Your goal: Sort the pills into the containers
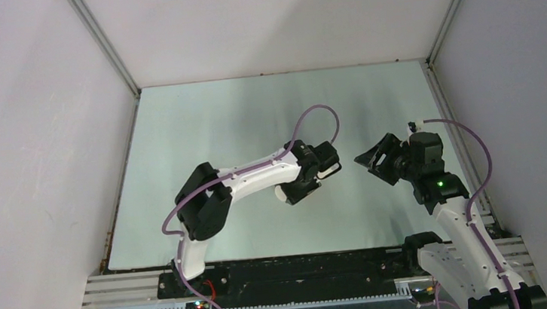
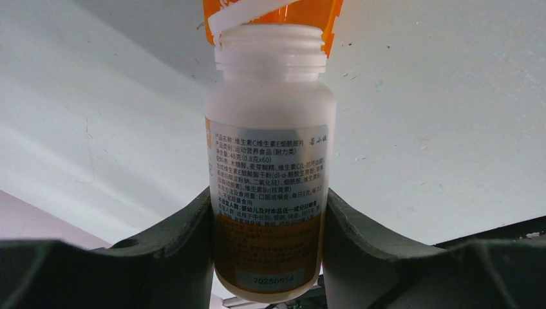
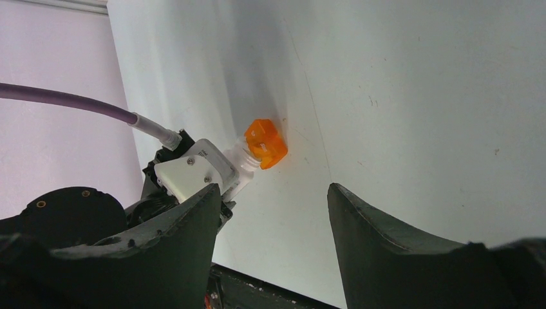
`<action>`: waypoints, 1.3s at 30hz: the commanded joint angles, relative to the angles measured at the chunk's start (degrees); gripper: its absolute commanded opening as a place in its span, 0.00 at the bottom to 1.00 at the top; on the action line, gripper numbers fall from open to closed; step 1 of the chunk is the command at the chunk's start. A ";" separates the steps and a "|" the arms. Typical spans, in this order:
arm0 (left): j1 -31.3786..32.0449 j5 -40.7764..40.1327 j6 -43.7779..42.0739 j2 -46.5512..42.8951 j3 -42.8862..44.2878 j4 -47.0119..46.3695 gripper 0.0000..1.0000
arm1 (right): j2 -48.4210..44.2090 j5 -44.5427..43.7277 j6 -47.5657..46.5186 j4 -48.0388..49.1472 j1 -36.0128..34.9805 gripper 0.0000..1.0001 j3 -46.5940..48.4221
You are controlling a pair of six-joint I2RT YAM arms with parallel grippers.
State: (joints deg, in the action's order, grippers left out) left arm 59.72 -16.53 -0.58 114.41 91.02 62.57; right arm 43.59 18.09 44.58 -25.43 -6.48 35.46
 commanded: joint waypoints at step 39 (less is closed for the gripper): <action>2.50 -8.13 -0.12 4.84 8.47 8.35 0.00 | -1.11 0.81 -0.46 0.67 0.86 0.66 -1.62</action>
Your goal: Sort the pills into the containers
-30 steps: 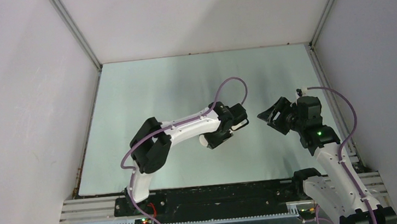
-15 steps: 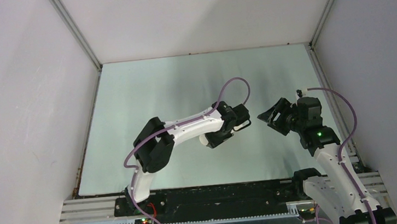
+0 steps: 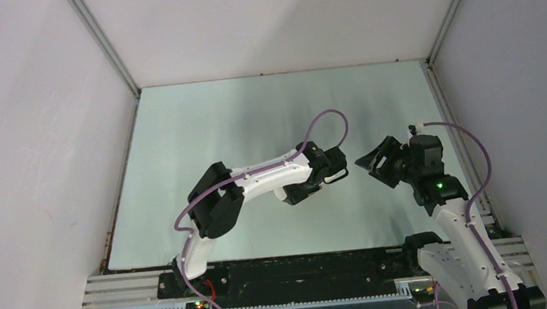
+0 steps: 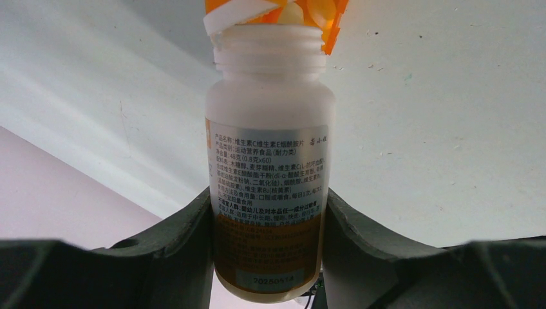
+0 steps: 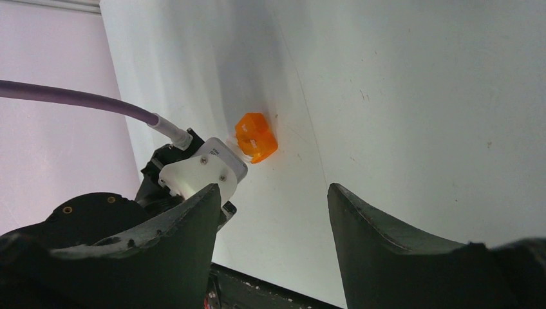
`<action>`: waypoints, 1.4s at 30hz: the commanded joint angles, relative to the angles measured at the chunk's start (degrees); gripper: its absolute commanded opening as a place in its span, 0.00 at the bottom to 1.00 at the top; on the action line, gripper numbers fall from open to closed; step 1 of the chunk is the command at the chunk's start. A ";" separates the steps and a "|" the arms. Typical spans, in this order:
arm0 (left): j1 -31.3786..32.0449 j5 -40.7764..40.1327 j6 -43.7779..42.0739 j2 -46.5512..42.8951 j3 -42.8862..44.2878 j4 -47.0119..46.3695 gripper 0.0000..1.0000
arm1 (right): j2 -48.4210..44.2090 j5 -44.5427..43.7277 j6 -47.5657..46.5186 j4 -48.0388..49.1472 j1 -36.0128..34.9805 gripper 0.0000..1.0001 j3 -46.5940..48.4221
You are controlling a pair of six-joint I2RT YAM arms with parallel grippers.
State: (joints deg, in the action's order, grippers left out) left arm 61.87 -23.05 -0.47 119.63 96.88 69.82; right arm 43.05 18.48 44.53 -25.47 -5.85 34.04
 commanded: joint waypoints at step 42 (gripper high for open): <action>-2.42 3.19 6.50 -32.58 -20.74 -26.27 0.00 | 0.57 2.12 1.35 1.99 0.59 0.66 -0.20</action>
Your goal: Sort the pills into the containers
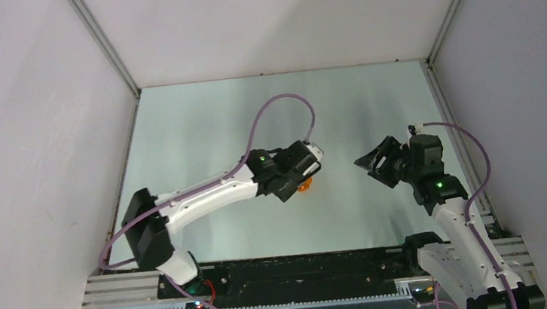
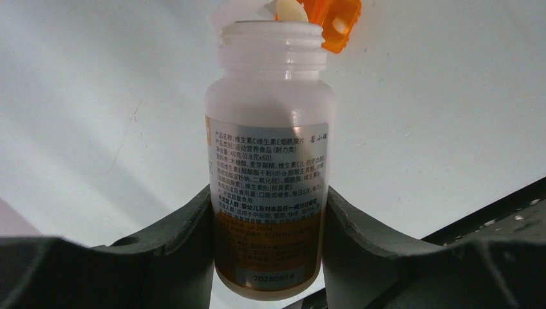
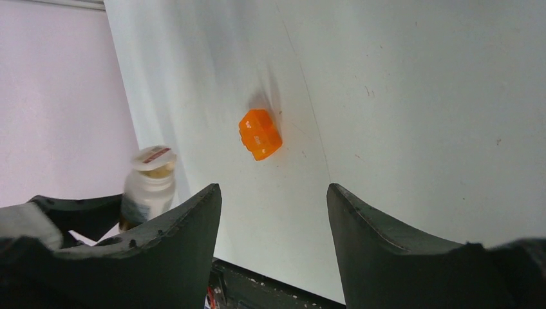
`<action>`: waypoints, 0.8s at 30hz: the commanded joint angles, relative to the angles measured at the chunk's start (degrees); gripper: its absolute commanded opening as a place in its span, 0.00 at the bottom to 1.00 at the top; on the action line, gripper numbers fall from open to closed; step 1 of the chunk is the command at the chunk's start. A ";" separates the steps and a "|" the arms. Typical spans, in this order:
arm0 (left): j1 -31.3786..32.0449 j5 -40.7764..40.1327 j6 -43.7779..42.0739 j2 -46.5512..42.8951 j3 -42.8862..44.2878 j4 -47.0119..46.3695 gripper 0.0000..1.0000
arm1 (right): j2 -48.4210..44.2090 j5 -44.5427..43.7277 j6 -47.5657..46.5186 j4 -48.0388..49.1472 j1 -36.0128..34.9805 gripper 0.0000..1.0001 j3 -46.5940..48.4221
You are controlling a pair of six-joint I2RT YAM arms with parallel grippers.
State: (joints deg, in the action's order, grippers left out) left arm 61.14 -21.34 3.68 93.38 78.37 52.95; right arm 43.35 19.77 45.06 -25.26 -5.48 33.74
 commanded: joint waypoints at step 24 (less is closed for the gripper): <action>-8.32 14.11 0.81 -27.72 -19.98 -34.98 0.00 | 0.78 1.40 1.97 3.41 -0.80 0.65 0.19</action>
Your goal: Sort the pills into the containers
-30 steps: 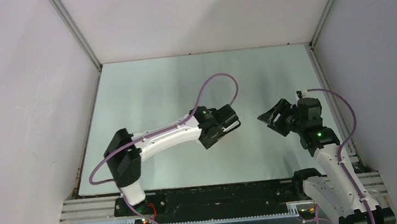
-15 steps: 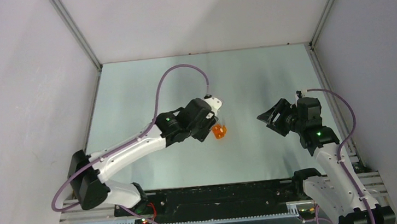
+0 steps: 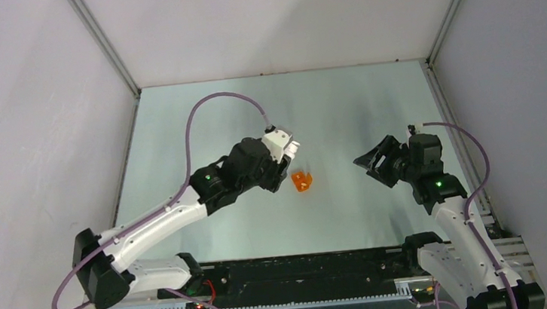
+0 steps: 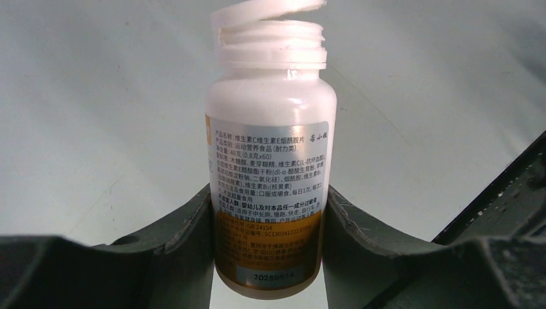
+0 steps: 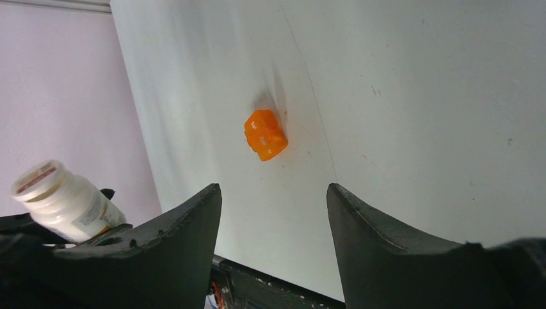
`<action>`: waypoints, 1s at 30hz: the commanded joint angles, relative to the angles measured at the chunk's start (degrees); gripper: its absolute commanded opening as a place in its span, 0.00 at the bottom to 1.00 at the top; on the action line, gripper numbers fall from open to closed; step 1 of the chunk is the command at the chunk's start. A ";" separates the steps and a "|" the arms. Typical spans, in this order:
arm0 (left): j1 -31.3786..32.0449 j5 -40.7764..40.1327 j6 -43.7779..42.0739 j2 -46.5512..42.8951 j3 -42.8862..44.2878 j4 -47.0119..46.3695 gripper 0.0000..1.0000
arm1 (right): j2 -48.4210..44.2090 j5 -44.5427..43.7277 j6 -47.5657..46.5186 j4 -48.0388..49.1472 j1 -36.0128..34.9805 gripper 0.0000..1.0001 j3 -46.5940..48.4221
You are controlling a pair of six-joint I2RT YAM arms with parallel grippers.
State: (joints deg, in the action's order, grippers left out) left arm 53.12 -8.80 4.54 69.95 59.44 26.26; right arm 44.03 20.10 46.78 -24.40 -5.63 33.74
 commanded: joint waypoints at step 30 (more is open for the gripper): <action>-4.77 16.24 7.23 -16.71 -15.44 -67.73 0.00 | 4.06 -4.02 -15.25 12.66 -28.17 0.86 29.41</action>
State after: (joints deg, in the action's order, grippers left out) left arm 48.66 3.29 8.73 52.75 44.64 -35.48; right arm 46.22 17.28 34.13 -16.34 -31.18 58.43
